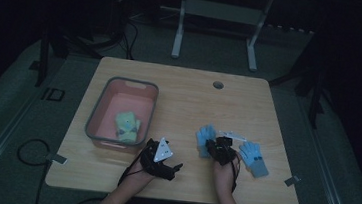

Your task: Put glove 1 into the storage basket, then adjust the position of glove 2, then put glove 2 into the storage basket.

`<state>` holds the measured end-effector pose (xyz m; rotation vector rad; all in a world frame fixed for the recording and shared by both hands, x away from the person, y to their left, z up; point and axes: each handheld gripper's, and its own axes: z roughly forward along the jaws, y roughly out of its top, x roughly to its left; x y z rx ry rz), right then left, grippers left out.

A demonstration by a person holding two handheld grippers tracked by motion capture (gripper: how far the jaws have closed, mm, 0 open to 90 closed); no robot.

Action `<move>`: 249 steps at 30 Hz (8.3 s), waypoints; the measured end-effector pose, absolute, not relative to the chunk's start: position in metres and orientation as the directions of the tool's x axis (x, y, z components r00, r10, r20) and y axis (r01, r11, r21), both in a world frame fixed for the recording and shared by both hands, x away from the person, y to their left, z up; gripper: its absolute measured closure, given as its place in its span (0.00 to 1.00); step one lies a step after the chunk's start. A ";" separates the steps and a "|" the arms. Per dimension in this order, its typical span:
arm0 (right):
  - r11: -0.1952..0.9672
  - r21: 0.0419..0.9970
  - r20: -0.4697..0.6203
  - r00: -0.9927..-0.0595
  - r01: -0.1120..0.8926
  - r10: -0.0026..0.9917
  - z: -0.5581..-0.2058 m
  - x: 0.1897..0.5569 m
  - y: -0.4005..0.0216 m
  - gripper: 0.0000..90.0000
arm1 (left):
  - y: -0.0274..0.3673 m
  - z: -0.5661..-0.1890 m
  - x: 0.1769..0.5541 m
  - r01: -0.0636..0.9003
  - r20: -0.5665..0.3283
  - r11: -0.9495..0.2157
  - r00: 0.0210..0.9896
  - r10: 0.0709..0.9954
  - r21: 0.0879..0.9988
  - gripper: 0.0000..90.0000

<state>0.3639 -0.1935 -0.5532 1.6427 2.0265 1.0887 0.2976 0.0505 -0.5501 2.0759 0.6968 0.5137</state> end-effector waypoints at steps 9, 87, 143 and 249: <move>0.117 0.733 0.189 -0.366 0.670 0.911 -0.535 0.365 -0.200 0.60 | 0.052 -0.550 0.297 0.281 0.107 -0.477 0.763 0.637 0.833 0.09; 0.173 0.750 0.045 -0.310 0.639 0.950 -0.500 0.368 -0.286 0.96 | 0.056 -0.549 0.298 0.270 0.096 -0.450 0.762 0.640 0.851 0.09; 0.428 0.737 0.029 -0.657 0.524 0.754 -0.506 0.375 -0.314 0.65 | 0.055 -0.549 0.298 0.268 0.095 -0.457 0.772 0.628 0.848 0.09; 0.549 0.711 0.021 -0.793 0.440 0.609 -0.511 0.396 -0.230 0.67 | 0.045 -0.541 0.299 0.276 0.057 -0.450 0.799 0.599 0.849 0.10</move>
